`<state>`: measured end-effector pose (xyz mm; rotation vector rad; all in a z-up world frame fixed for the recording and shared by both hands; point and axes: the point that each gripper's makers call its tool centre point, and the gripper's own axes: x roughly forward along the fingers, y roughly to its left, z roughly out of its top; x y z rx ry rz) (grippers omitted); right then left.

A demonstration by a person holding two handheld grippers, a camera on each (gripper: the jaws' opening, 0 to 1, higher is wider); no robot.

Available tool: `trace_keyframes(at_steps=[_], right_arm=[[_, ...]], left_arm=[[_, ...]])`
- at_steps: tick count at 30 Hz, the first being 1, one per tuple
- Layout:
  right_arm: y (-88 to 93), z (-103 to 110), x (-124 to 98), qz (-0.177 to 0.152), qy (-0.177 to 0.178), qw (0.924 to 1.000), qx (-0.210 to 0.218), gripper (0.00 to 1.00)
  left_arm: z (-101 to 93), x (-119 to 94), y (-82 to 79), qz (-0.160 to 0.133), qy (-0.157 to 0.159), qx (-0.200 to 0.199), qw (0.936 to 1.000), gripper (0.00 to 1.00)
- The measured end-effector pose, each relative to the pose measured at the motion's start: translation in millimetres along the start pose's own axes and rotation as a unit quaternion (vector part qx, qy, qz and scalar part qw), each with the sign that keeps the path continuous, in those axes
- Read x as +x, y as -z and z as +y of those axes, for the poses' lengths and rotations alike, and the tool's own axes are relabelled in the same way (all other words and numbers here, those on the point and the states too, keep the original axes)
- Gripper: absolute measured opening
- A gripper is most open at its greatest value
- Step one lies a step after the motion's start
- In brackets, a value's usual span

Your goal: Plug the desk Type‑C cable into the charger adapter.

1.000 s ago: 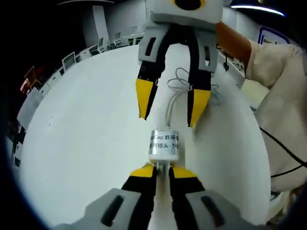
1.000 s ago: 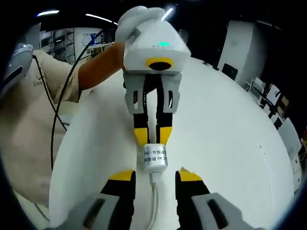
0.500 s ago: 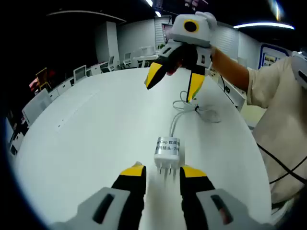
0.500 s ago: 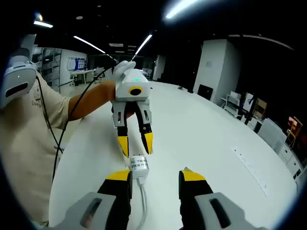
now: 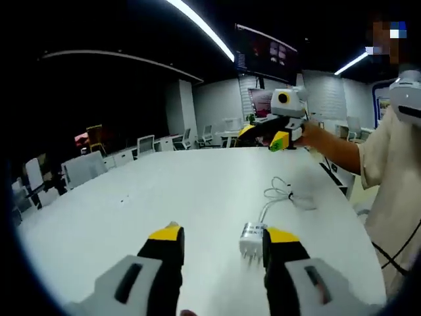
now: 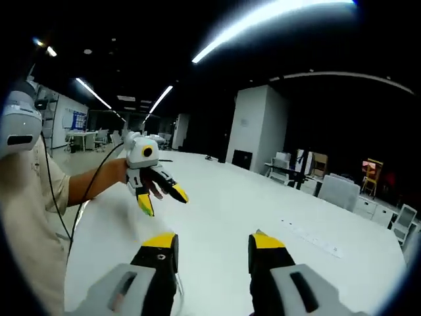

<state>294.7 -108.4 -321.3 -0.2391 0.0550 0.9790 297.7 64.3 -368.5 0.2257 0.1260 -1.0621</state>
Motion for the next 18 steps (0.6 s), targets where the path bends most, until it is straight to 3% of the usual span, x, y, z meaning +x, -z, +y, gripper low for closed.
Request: trace_keyframes(at_steps=[5, 7, 11, 15, 18], right_arm=[[-5.3, -11, -22, -0.038, 0.046, 0.9977, 0.031, 0.46], [-4.0, -14, -32, -0.050, 0.044, 0.9968, 0.046, 0.46], [0.8, -33, -54, -0.069, 0.082, 0.9930, 0.051, 0.49], [2.6, -43, -73, -0.090, 0.112, 0.9879, 0.058, 0.49], [5.2, -47, -85, -0.102, 0.127, 0.9846, 0.063, 0.50]], left_arm=[[9.8, -14, -13.2, -0.042, -0.064, -0.002, 0.9971, 0.51], [15.1, -22, -16.3, -0.052, -0.090, -0.003, 0.9946, 0.51], [29.9, -43, -19.3, -0.077, -0.133, -0.009, 0.9881, 0.51], [38.2, -58, -17.3, -0.078, -0.166, -0.008, 0.9830, 0.51], [36.3, -64, -18.0, -0.078, -0.172, -0.004, 0.9819, 0.51]])
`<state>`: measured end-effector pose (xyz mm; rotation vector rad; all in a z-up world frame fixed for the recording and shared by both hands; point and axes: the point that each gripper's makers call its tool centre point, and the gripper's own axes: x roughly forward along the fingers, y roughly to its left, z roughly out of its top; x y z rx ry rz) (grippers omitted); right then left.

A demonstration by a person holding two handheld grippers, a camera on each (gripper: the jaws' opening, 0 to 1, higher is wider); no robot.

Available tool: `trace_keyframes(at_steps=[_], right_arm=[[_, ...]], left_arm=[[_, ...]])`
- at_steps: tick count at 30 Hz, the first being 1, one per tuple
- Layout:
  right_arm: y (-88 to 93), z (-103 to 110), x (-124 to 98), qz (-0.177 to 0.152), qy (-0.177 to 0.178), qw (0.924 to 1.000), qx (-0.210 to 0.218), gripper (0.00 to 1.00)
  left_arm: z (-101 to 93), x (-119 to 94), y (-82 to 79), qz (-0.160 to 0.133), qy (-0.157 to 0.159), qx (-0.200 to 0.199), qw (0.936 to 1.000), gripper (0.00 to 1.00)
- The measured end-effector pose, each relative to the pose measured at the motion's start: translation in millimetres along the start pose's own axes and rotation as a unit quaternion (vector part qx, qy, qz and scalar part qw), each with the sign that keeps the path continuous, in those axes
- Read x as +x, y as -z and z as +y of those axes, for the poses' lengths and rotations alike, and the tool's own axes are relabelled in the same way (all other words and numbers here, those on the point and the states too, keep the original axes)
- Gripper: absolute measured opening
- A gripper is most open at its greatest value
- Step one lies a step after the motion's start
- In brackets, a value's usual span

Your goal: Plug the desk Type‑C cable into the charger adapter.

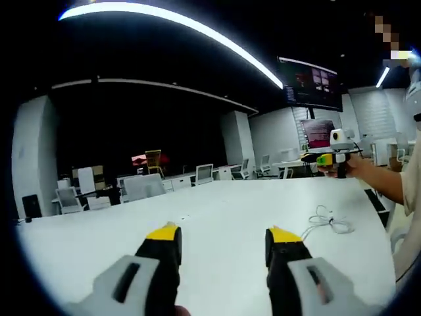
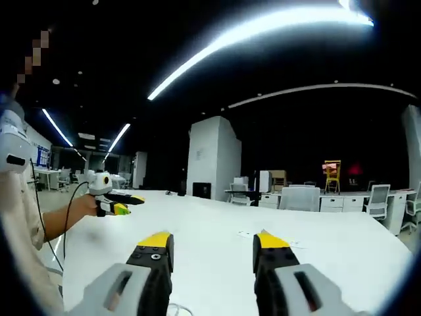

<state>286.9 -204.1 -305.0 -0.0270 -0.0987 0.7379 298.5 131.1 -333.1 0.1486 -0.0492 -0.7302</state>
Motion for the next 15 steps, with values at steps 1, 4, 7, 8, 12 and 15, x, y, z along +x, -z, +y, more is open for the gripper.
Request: trace_keyframes(at_steps=[1, 4, 7, 8, 12, 15], right_arm=[[0.3, -1, -4, -0.003, 0.002, 1.0000, 0.002, 0.50], [0.0, 1, -15, -0.013, 0.002, 0.9999, 0.005, 0.49], [1.4, 2, -24, -0.015, 0.009, 0.9998, 0.003, 0.49], [1.8, 3, -27, -0.016, 0.011, 0.9998, 0.003, 0.49], [3.2, 4, -40, -0.024, 0.023, 0.9994, 0.010, 0.50], [3.9, 6, -51, -0.030, 0.028, 0.9991, 0.015, 0.50]], left_arm=[[-0.4, -2, -1.7, -0.003, -0.002, -0.001, 1.0000, 0.51], [-4.9, -6, -3.8, -0.005, -0.003, 0.009, 0.9999, 0.50], [-6.9, -11, -4.1, -0.009, -0.016, 0.011, 0.9998, 0.51], [-8.1, -13, -4.2, -0.012, -0.017, 0.008, 0.9998, 0.51], [-13.5, -22, 0.0, -0.023, -0.030, -0.007, 0.9993, 0.51], [-20.0, -29, 5.1, -0.026, -0.034, -0.018, 0.9989, 0.51]])
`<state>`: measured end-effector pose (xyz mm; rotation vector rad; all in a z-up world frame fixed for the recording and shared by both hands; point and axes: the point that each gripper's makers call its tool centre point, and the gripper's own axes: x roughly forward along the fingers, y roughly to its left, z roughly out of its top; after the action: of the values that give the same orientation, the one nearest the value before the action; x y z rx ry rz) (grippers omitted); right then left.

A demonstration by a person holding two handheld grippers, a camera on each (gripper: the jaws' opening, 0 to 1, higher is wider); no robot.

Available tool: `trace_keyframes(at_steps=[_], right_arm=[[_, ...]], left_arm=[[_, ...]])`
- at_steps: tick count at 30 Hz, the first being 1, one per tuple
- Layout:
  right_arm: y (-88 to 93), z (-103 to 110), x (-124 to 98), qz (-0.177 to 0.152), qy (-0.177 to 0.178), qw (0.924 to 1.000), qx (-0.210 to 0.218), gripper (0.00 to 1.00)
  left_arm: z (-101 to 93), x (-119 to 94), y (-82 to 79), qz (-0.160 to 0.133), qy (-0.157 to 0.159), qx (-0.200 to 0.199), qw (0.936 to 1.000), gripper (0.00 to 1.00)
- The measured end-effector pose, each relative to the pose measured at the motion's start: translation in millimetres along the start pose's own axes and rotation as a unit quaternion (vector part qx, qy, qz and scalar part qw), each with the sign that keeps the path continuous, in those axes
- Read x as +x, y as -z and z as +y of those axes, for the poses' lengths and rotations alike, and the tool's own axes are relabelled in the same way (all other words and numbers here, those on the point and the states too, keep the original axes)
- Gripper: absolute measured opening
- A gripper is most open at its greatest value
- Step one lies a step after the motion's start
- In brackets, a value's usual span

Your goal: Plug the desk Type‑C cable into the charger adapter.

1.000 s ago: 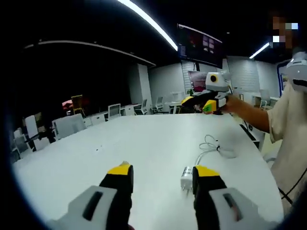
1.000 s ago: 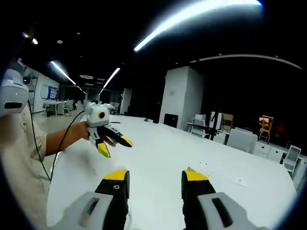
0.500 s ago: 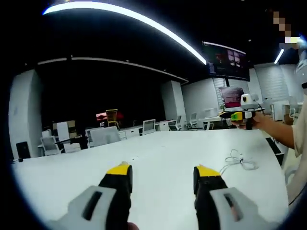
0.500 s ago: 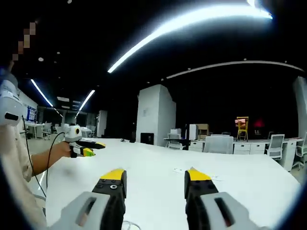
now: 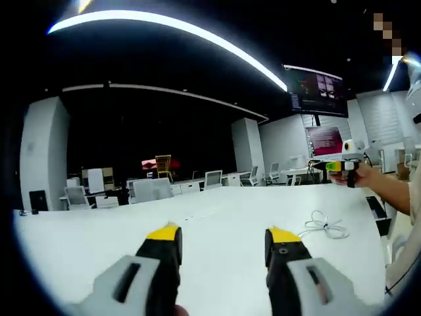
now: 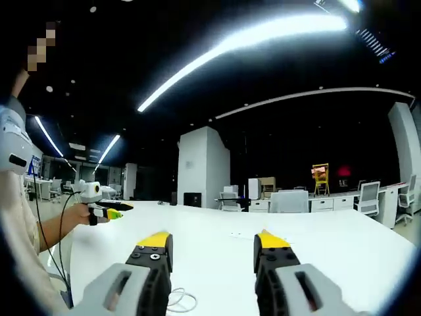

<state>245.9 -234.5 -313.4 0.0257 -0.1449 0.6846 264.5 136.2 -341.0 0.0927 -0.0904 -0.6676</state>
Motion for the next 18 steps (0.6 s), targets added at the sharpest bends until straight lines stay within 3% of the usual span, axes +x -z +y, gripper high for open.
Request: trace_keyframes(at_steps=[4, 9, 18], right_arm=[[0.5, 2, -7, -0.001, 0.003, 1.0000, -0.001, 0.50], [-2.1, 0, -15, -0.009, 0.011, 0.9999, 0.002, 0.50], [-2.4, 2, -22, -0.008, 0.009, 0.9999, 0.001, 0.49]], left_arm=[[-2.5, -4, 4.2, 0.005, 0.001, -0.004, 1.0000, 0.51], [-17.8, 0, 7.6, 0.033, 0.041, 0.033, 0.9981, 0.51], [-26.0, 8, 4.3, 0.042, 0.068, 0.037, 0.9961, 0.55]])
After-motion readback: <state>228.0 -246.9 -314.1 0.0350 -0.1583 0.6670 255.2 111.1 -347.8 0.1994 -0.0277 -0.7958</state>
